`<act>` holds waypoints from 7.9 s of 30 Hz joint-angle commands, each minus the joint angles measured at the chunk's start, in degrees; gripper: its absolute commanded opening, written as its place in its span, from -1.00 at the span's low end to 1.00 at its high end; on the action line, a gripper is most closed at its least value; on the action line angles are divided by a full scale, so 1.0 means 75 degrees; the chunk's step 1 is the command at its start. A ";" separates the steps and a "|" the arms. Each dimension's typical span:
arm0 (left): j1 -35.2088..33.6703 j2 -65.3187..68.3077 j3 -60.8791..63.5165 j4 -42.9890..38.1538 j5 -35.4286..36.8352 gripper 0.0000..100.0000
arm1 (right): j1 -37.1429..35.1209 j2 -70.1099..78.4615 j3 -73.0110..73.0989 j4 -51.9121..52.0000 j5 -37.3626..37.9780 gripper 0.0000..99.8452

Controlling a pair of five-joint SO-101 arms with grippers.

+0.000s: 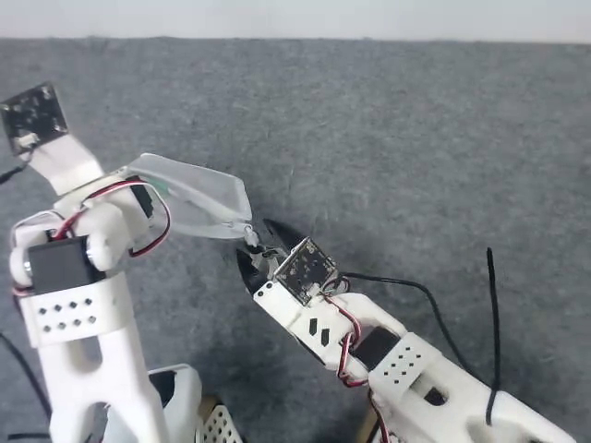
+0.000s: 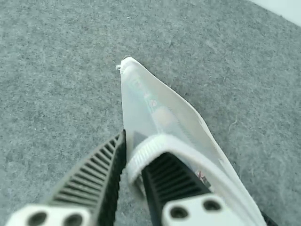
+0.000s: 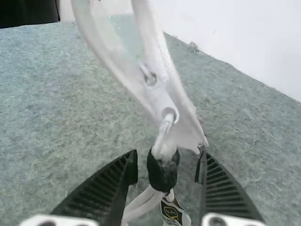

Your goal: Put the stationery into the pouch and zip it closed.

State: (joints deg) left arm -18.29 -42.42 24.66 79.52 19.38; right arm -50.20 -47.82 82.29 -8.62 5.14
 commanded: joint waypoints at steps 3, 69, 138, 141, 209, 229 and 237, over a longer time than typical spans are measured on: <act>-0.0059 -0.0316 -0.0064 -0.0316 -0.0023 -0.97 | 0.0088 0.0006 -0.0492 -0.0158 0.0047 -0.62; 0.2813 -0.0387 0.0358 -0.0270 -0.1383 -0.50 | -0.1471 -0.3100 -0.0352 0.5105 0.1114 -0.99; 0.6072 -0.3845 0.3616 -0.0938 -0.4442 -0.40 | 0.2104 -0.7508 -0.3259 0.9758 0.1114 -0.99; 0.6248 -0.3845 0.4003 -0.1489 -0.4442 -0.40 | 0.2104 -0.7508 -0.3493 1.0028 0.1114 -0.99; 0.7420 -0.3845 0.6195 -0.5075 -0.4173 -0.98 | 0.5363 -0.7402 -0.2040 0.7250 0.0610 -0.99; 0.7373 -0.3845 0.6195 -0.5075 -0.4138 -0.98 | 0.5327 -0.7484 -0.2708 0.8598 0.0633 -0.79; 0.7115 -0.3845 0.6183 -0.5122 -0.4103 -0.98 | 0.4484 -0.7484 -0.3622 1.0485 0.0633 -0.63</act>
State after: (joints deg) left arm 37.19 -70.99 71.69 40.75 -11.56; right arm -12.75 -103.47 60.40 65.32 10.51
